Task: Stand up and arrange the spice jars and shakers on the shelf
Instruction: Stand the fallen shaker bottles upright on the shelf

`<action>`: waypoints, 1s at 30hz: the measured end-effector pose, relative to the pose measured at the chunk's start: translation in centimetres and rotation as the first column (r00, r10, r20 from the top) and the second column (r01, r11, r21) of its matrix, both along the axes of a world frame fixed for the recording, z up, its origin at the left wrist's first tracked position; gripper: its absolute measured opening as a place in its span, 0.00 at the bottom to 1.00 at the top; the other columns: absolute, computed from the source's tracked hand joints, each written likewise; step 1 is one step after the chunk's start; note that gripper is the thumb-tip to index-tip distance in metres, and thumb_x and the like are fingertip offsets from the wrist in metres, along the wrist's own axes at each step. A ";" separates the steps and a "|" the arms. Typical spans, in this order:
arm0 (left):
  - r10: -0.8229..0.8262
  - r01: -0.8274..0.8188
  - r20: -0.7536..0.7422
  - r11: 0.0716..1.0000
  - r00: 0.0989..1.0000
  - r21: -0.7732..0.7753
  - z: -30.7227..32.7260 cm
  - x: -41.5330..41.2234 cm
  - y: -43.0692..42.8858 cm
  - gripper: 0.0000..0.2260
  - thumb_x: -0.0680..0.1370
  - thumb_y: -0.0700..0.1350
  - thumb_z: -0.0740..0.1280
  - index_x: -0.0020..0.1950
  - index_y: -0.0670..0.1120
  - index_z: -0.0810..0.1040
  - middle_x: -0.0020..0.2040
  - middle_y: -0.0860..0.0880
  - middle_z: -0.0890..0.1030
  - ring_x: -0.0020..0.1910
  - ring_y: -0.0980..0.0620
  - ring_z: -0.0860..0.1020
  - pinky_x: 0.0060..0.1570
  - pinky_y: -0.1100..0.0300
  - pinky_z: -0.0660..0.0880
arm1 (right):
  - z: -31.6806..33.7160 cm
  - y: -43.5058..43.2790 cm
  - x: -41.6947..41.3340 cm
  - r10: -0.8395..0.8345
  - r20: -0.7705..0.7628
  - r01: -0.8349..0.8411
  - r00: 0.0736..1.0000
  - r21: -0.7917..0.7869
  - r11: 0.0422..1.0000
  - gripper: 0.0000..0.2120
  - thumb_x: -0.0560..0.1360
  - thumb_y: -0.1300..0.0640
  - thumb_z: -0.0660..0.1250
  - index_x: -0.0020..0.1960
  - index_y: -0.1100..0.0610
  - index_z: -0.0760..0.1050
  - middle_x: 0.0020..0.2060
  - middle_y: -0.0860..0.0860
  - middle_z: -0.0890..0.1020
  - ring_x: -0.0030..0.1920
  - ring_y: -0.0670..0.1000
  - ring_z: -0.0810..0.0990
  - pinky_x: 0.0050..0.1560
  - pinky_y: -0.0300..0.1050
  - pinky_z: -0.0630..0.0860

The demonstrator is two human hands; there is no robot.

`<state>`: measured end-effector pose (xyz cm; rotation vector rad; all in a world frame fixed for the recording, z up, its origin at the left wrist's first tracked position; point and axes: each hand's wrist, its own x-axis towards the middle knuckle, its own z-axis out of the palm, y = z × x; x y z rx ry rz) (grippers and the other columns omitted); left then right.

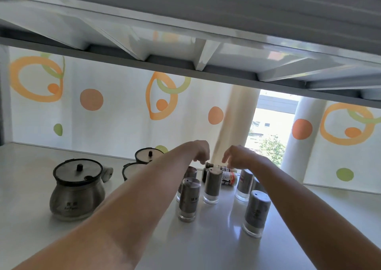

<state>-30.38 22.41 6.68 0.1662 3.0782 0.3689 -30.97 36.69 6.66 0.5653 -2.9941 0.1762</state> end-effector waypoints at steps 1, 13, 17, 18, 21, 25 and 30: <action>-0.001 0.001 0.010 1.000 1.000 -0.017 -0.1 -0.3 0.1 0.16 0.75 0.36 0.67 0.63 0.36 0.77 0.54 0.38 0.81 0.45 0.49 0.73 0.37 0.62 0.72 | -0.1 -0.2 -0.2 0.003 0.012 -0.003 1.000 0.034 0.999 0.15 0.73 0.67 0.66 0.59 0.60 0.79 0.57 0.55 0.81 0.50 0.50 0.77 0.48 0.37 0.70; 0.000 0.021 0.115 0.983 0.993 -0.181 -1.1 -1.4 1.4 0.11 0.69 0.40 0.75 0.49 0.39 0.80 0.39 0.46 0.77 0.44 0.48 0.74 0.44 0.58 0.71 | -1.1 -1.2 -2.1 0.004 0.051 -0.015 0.999 0.211 0.977 0.17 0.67 0.65 0.74 0.55 0.57 0.81 0.53 0.52 0.84 0.55 0.52 0.81 0.57 0.44 0.76; 0.021 0.005 0.129 0.981 0.991 -0.194 -1.5 -1.5 1.5 0.14 0.69 0.39 0.75 0.32 0.44 0.70 0.31 0.49 0.74 0.42 0.47 0.76 0.46 0.57 0.73 | -1.4 -1.2 -2.1 0.024 0.046 -0.032 0.999 0.185 0.982 0.15 0.65 0.66 0.74 0.51 0.59 0.82 0.50 0.54 0.85 0.52 0.53 0.82 0.57 0.47 0.78; 0.017 0.011 0.145 0.982 0.989 -0.187 -1.7 -1.6 1.4 0.13 0.69 0.38 0.74 0.32 0.44 0.70 0.31 0.49 0.74 0.43 0.47 0.77 0.46 0.57 0.73 | -1.4 -1.3 -2.0 0.028 0.042 -0.035 0.999 0.196 0.980 0.15 0.65 0.66 0.74 0.51 0.59 0.82 0.50 0.55 0.85 0.52 0.53 0.82 0.57 0.47 0.78; 0.007 0.017 0.156 0.988 0.988 -0.155 -1.8 -1.7 1.3 0.12 0.71 0.36 0.72 0.32 0.44 0.71 0.31 0.49 0.75 0.43 0.48 0.77 0.47 0.56 0.73 | -1.6 -1.2 -1.9 0.032 0.029 -0.037 0.999 0.196 0.980 0.15 0.65 0.65 0.75 0.51 0.59 0.82 0.50 0.55 0.84 0.53 0.53 0.82 0.57 0.47 0.78; 0.016 -0.002 0.116 0.993 0.993 -0.116 -1.8 -1.8 1.0 0.12 0.69 0.36 0.73 0.31 0.43 0.72 0.32 0.48 0.76 0.42 0.48 0.76 0.45 0.57 0.73 | -1.5 -1.0 -1.8 0.030 0.023 -0.033 0.999 0.144 0.989 0.15 0.63 0.65 0.76 0.49 0.60 0.83 0.48 0.55 0.85 0.50 0.53 0.83 0.56 0.49 0.79; 0.014 -0.017 0.050 0.999 0.999 0.051 -0.6 -1.1 -0.2 0.09 0.71 0.38 0.71 0.50 0.38 0.80 0.50 0.40 0.82 0.43 0.49 0.77 0.34 0.64 0.74 | -1.2 -1.1 -1.4 0.036 0.009 -0.036 0.999 0.028 0.999 0.13 0.66 0.66 0.74 0.51 0.61 0.82 0.49 0.55 0.85 0.50 0.53 0.83 0.55 0.48 0.79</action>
